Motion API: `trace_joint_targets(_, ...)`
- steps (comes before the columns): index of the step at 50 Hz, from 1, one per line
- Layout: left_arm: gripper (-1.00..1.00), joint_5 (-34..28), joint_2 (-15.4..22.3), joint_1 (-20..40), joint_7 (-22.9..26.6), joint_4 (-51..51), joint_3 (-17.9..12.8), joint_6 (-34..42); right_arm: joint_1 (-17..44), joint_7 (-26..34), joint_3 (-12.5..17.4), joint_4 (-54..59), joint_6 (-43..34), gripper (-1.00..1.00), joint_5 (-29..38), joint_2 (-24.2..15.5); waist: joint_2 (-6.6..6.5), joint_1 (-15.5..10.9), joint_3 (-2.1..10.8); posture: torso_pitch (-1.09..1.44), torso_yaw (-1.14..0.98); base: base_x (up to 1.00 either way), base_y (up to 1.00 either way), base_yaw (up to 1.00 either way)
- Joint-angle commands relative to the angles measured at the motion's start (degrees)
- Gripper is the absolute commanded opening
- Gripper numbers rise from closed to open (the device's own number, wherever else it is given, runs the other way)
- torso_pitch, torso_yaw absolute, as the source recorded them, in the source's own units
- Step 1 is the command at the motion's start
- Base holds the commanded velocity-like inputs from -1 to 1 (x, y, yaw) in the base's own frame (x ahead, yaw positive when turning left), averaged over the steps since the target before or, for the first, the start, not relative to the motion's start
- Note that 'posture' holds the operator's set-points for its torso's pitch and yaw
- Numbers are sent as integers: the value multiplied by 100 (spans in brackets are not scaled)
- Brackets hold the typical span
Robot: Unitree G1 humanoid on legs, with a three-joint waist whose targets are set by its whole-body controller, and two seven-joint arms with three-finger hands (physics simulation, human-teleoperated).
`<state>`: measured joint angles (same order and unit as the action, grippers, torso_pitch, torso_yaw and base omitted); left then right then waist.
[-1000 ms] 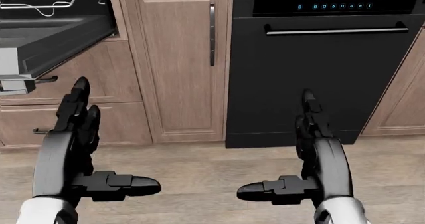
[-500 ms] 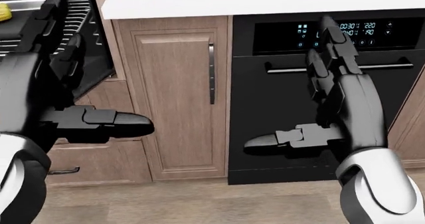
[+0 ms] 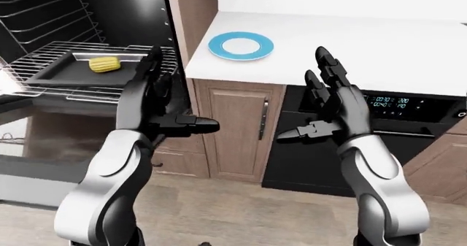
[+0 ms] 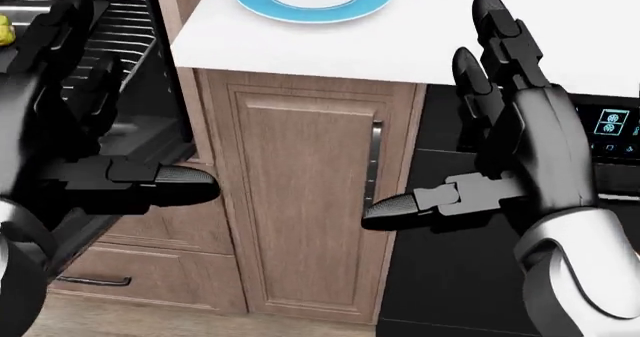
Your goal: Pick the corn from the oven and place it on the plate on the counter.
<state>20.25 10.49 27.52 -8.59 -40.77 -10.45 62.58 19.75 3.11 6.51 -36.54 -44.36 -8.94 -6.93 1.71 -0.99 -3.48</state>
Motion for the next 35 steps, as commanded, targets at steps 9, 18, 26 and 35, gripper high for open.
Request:
trace_joint_targets(9,100,26,92,121,-11,-187,-165,-361,298,57,-70,-256,224,100,-61,-34,-451,-305,307,0,0,0,0,100)
trace_joint_targets(18,100,228,161,177,-148,-328,-242,-175,327,124,-118,-278,202,100,5,0,282,4,325,0,0,0,0,100)
trace_joint_targets(26,100,302,241,44,-114,-257,-322,-335,433,114,-136,-410,-5,100,-97,81,1,-25,279,0,0,0,0,100)
trace_joint_targets(35,100,516,347,137,-212,-391,-470,-110,457,125,-251,-313,59,100,-19,51,-582,-70,256,0,0,0,0,100)
